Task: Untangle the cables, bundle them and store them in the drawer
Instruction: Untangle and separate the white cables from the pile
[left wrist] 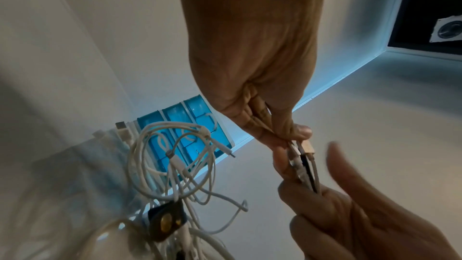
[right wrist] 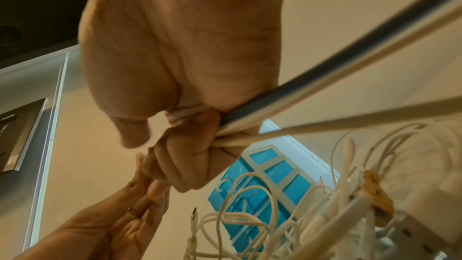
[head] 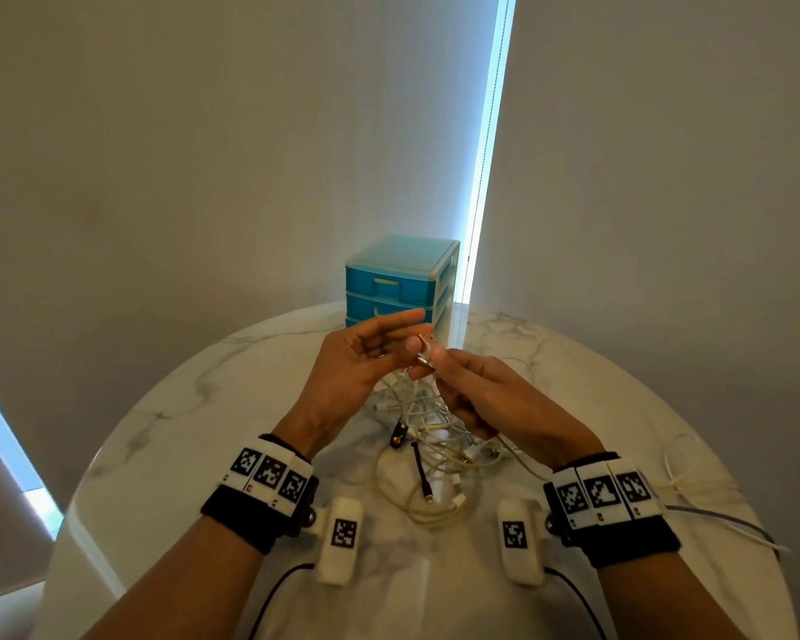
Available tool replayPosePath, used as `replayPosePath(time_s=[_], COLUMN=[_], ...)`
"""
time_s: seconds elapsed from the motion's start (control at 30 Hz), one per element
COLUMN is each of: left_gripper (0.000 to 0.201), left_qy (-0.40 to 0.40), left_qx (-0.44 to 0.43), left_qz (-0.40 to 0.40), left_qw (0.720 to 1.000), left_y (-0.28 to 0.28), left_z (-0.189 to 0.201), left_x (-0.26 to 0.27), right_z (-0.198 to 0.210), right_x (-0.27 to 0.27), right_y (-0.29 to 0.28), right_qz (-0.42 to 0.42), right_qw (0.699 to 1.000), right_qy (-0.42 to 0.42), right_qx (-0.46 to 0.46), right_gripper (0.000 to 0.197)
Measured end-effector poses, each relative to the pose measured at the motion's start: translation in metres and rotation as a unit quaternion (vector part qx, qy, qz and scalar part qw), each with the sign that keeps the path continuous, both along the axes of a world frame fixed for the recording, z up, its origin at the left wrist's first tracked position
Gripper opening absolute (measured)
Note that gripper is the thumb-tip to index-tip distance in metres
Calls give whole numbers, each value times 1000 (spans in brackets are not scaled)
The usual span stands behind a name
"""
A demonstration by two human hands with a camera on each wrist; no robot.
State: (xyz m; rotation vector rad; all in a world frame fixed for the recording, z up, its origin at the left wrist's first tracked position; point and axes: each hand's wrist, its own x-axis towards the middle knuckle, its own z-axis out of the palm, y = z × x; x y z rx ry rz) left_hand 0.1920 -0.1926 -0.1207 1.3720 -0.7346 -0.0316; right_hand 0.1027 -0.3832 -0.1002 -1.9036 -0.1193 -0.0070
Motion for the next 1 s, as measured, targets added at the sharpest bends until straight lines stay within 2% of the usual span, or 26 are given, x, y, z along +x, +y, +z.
replayPosePath(time_s=[0.1, 0.17, 0.23, 0.33, 0.4, 0.47, 0.53, 0.6, 0.67, 0.73, 0.8, 0.9, 1.0], left_gripper=[34, 27, 24, 22, 22, 21, 19, 24, 35, 49, 52, 33, 28], left_qy=[-4, -7, -18, -42, -45, -36, -31, -18, -4, -3, 4, 33, 52], left_qx=[17, 55, 122, 251, 305, 316, 309, 297, 300, 331, 371, 395, 424], left_qz=[25, 71, 99, 75, 51, 57, 94, 110, 100, 83, 71, 80, 135], left_qw=[1000, 996, 987, 964, 950, 946, 946, 948, 949, 940, 926, 914, 894], left_y=[3, 10, 18, 24, 27, 30, 33, 34, 33, 34, 37, 43, 55], left_z=[4, 5, 5, 3, 2, -1, -2, -4, -4, -6, -6, -7, -14], left_x=[1, 4, 9, 13, 15, 20, 25, 29, 32, 34, 34, 36, 49], right_z=[-2, -2, -1, 2, 3, -2, -12, -24, -36, -43, -52, -61, -48], right_x=[3, 7, 11, 13, 11, 10, 14, 20, 29, 37, 45, 48, 46], right_y=[-6, -15, -30, -48, -50, -46, -34, -22, -15, -13, -19, -26, -30], right_qz=[-39, -99, -158, -235, -264, -268, -226, -147, -96, -110, -166, -197, -256], right_qw=[997, 984, 957, 924, 924, 947, 973, 988, 989, 980, 973, 972, 966], right_qy=[-59, -91, -112, -119, -121, -97, -40, 13, 37, 31, 14, 20, -32], right_qx=[20, 116, 215, 276, 249, 146, 30, -37, -109, -161, -160, -127, -24], right_gripper=[54, 50, 44, 45, 44, 41, 34, 29, 30, 37, 36, 19, 17])
